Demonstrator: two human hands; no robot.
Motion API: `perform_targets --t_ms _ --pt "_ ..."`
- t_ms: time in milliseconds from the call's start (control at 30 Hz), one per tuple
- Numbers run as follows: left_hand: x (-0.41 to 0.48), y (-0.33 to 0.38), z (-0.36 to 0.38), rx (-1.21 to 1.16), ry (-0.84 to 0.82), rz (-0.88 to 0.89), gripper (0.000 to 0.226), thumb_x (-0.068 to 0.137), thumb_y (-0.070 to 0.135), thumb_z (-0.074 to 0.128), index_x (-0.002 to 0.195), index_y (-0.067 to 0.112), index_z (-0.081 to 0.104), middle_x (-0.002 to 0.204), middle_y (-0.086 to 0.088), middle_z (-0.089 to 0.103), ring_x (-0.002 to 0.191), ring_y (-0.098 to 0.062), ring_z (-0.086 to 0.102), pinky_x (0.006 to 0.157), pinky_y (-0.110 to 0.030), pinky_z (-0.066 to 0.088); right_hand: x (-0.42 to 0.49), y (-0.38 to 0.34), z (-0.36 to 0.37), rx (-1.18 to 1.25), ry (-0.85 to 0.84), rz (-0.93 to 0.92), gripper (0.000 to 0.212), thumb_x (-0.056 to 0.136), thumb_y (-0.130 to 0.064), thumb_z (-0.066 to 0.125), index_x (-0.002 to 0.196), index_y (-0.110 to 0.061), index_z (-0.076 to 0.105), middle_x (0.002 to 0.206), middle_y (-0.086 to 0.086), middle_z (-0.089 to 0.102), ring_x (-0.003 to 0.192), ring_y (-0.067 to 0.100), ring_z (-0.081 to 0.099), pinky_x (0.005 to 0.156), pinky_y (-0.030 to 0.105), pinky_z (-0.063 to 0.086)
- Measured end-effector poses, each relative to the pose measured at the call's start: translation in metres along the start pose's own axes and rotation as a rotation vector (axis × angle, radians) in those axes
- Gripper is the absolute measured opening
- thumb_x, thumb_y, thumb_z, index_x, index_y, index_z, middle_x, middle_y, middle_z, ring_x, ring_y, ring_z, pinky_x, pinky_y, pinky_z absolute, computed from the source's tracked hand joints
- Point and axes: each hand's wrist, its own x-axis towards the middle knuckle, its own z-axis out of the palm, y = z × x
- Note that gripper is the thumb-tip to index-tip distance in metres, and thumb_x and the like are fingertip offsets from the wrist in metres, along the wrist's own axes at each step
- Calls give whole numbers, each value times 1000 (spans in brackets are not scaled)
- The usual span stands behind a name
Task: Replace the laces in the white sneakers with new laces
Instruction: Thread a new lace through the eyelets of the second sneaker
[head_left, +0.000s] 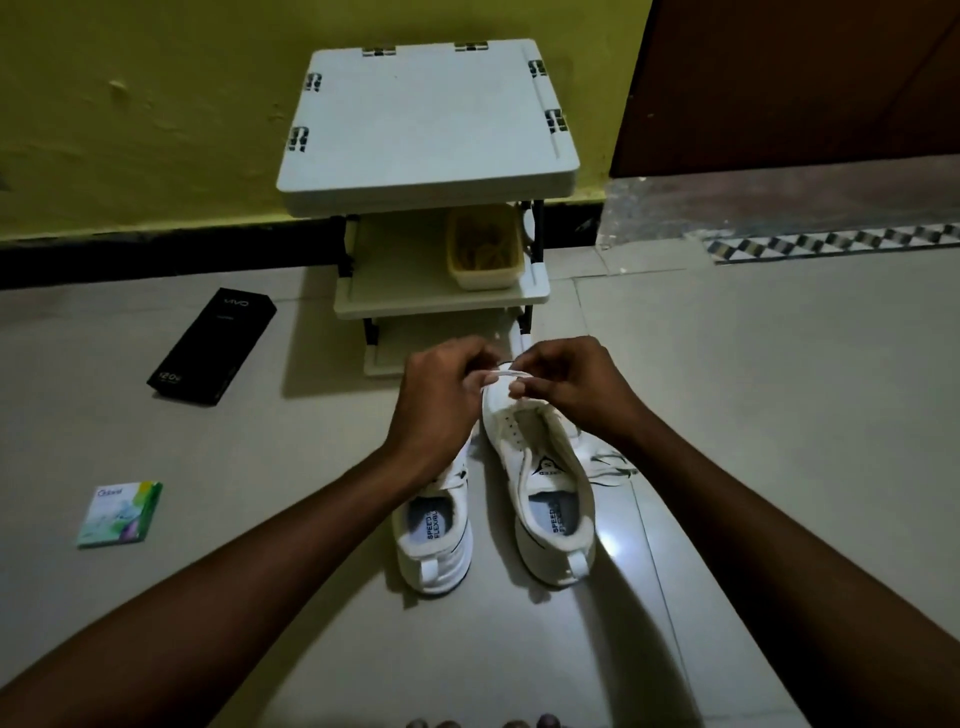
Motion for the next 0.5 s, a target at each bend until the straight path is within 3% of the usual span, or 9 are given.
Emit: perform_targets --t_ms 100,200,267,367,500 --pt "-4 -1 6 -7 7 -39 12 89 8 73 96 17 74 89 7 71 81 1 63 70 -11 46 -6 -1 0 64 5 5 7 92 -11 71 93 -7 77 75 6 74 71 24 73 74 37 60" --pt "-7 -7 18 49 -74 -164 18 88 21 77 105 18 72 94 6 70 83 -3 64 73 -20 52 -9 5 1 30 112 85 14 95 -13 66 84 -11 73 66 -3 66 55 12 62 58 29 50" --pt "-13 -8 28 86 -184 -293 31 84 31 81 108 17 67 95 6 68 86 -7 64 75 -21 51 -8 14 3 -56 205 132 16 93 -19 68 77 -17 71 64 -9 66 57 7 59 60 27 46" --pt "-23 -4 44 187 -261 -340 35 79 44 78 95 24 55 90 6 62 91 -15 60 76 -26 45 -9 25 3 -167 262 176 19 85 -31 76 73 -18 71 64 1 68 60 13 61 62 27 44" --pt "-17 -1 56 239 -299 -385 43 74 51 68 90 13 55 97 -9 61 94 -28 62 68 -30 41 -13 28 2 -202 157 261 10 81 -19 78 72 -16 77 65 -4 69 63 4 62 64 21 44"
